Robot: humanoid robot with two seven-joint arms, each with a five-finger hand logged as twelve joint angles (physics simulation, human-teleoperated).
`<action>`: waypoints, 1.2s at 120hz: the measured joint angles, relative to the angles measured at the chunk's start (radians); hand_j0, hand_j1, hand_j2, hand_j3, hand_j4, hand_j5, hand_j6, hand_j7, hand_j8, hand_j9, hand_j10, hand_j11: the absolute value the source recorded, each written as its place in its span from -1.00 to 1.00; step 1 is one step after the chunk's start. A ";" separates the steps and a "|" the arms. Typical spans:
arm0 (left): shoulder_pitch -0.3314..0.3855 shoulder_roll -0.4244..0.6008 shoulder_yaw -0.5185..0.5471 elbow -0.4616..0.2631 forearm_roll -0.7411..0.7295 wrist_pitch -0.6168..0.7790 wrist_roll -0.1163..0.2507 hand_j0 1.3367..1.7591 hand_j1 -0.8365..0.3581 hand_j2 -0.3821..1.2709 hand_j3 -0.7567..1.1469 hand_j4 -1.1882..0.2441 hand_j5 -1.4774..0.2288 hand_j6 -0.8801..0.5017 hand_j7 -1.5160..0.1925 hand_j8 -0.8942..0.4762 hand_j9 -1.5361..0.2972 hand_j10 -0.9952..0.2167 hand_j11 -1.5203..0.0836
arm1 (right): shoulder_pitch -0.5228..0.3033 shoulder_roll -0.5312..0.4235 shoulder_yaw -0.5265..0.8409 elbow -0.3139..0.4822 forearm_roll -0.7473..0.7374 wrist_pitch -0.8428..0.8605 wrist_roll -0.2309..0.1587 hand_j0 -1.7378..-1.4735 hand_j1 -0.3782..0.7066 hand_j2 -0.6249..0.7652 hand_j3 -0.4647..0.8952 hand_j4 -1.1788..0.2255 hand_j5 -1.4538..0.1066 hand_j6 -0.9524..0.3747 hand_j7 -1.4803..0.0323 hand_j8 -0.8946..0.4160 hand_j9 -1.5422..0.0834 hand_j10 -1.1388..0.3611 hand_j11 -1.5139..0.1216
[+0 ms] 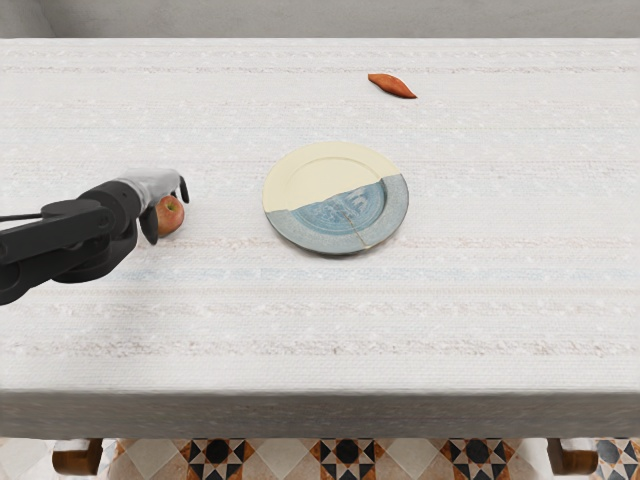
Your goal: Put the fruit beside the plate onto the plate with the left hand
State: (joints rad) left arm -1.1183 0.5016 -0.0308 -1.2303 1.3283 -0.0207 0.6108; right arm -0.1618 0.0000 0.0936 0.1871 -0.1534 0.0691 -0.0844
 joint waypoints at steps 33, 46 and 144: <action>0.000 0.000 0.001 0.000 -0.006 -0.005 0.001 0.51 0.08 -0.41 -0.20 -0.11 -0.05 -0.32 -0.03 -0.24 -0.09 -0.24 0.03 | 0.000 0.000 0.000 0.000 0.000 0.000 0.000 -0.40 -0.90 -0.11 -0.32 0.65 0.83 0.40 0.92 0.33 0.86 0.49 0.82; 0.001 -0.002 0.001 0.000 -0.008 -0.008 0.001 0.49 0.08 -0.44 -0.20 -0.14 -0.11 -0.26 -0.10 -0.20 -0.15 -0.29 -0.04 | 0.000 0.000 0.000 0.000 0.000 0.000 0.000 -0.40 -0.90 -0.11 -0.32 0.65 0.83 0.40 0.92 0.33 0.86 0.49 0.82; -0.135 -0.279 -0.145 0.000 -0.157 -0.016 0.000 0.49 -0.02 -0.21 -0.20 -0.02 -0.33 -0.18 -0.28 -0.12 -0.31 -0.21 -0.21 | 0.000 0.000 0.000 0.000 0.000 0.000 0.000 -0.40 -0.90 -0.11 -0.32 0.65 0.83 0.40 0.92 0.33 0.86 0.49 0.82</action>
State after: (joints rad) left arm -1.2531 0.2225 -0.1754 -1.2299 1.1708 -0.0366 0.6109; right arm -0.1614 0.0000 0.0936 0.1871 -0.1534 0.0693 -0.0844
